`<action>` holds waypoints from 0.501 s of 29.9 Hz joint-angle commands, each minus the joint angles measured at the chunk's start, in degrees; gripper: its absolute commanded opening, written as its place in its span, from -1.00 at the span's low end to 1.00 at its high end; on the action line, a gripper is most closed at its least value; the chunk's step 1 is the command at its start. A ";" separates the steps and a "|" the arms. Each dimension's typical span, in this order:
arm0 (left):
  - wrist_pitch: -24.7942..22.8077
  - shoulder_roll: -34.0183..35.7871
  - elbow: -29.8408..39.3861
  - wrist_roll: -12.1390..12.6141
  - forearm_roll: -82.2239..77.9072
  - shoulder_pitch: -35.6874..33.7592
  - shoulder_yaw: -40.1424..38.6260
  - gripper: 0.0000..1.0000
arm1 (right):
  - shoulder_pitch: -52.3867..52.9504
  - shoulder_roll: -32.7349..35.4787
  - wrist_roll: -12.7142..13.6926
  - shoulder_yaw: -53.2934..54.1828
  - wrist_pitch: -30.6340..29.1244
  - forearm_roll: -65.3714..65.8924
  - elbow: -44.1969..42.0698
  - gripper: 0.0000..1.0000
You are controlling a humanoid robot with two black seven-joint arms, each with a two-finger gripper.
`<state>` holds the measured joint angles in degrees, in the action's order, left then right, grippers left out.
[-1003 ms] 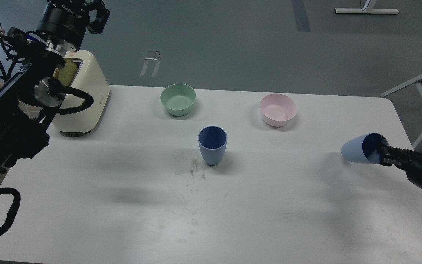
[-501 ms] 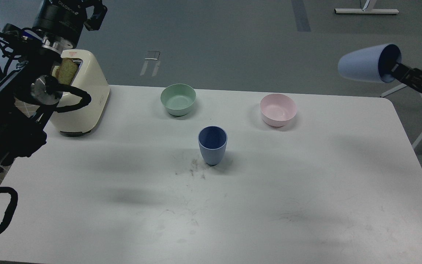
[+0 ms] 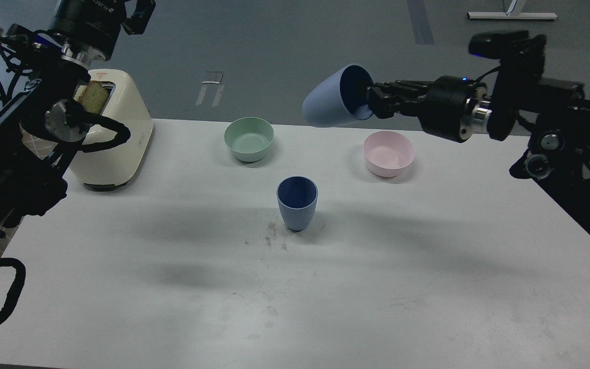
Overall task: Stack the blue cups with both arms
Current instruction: 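Lift the blue cup with the right gripper and tip it over the center cup, then lower the held cup into the center blue cup with the right gripper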
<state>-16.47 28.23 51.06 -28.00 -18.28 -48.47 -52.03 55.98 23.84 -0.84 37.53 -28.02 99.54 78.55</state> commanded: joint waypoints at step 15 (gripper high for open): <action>-1.19 -0.54 0.00 0.00 -0.09 -0.39 0.00 0.95 | 4.58 -9.25 4.18 -12.13 0.02 0.40 -5.95 -1.00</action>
<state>-17.61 27.70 51.11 -28.00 -18.38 -48.84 -52.03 61.17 14.83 3.30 26.74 -27.99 99.89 72.74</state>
